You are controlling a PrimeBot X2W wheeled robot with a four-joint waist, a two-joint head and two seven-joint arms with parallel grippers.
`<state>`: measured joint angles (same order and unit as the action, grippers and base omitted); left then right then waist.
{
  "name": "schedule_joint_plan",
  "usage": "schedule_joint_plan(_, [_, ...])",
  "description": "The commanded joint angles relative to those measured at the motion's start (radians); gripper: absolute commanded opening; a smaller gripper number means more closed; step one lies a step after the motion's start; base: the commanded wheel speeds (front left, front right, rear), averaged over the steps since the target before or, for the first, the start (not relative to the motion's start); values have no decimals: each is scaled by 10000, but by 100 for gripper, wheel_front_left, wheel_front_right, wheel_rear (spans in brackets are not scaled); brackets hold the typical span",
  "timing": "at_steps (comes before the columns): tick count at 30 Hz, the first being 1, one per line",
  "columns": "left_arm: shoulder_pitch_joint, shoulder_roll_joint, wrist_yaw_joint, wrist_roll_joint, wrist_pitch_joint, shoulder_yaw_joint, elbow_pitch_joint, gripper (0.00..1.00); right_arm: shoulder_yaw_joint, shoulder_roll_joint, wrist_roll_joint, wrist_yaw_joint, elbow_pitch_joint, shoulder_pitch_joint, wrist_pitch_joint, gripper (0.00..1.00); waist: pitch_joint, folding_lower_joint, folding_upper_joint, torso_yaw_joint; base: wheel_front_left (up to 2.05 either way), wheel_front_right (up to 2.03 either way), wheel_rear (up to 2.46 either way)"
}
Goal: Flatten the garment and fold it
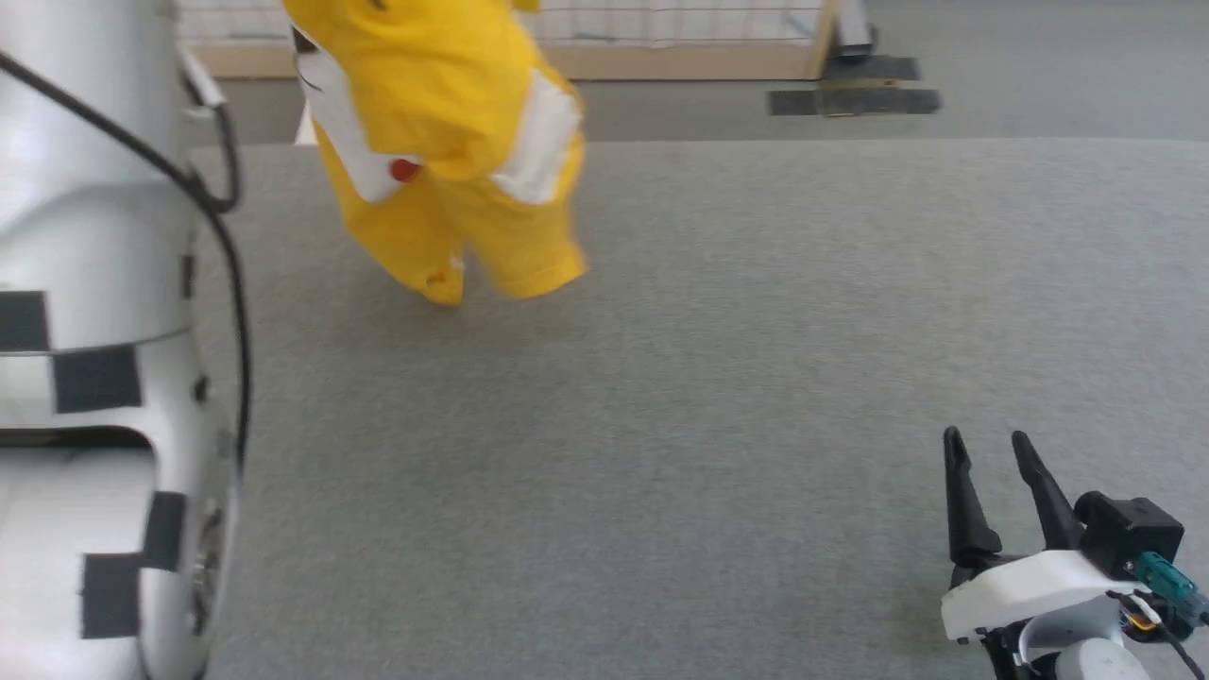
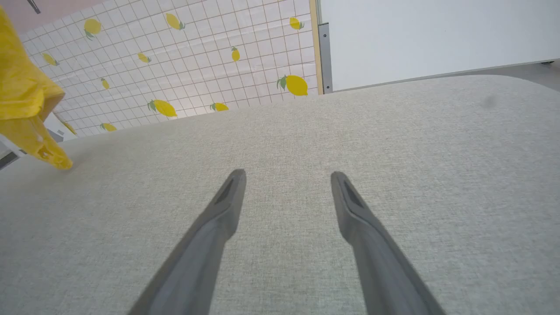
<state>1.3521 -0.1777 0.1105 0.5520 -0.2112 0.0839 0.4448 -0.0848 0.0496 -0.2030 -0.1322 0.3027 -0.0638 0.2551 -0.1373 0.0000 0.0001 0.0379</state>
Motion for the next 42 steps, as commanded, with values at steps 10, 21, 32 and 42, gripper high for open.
schedule_joint_plan(10, [-3063,1145,178,1492,-704,1766,-189,0,-530,6,154,15,-62,206,64,100,679,0,-1,-1126,0,0,0])
schedule_joint_plan(21, [-7790,1266,-22,1286,-708,4539,1819,0,-241,6,44,15,-132,296,65,100,529,0,-1,-1462,0,0,0])
schedule_joint_plan(32, [-8724,1272,-22,2599,-1670,5379,2412,100,-389,6,15,15,-99,408,66,100,749,0,-1,-1153,0,0,0])
schedule_joint_plan(42, [-8014,299,-387,3168,1342,2984,-7,100,-343,6,85,15,-80,596,66,100,1330,0,-1,-689,0,0,0])
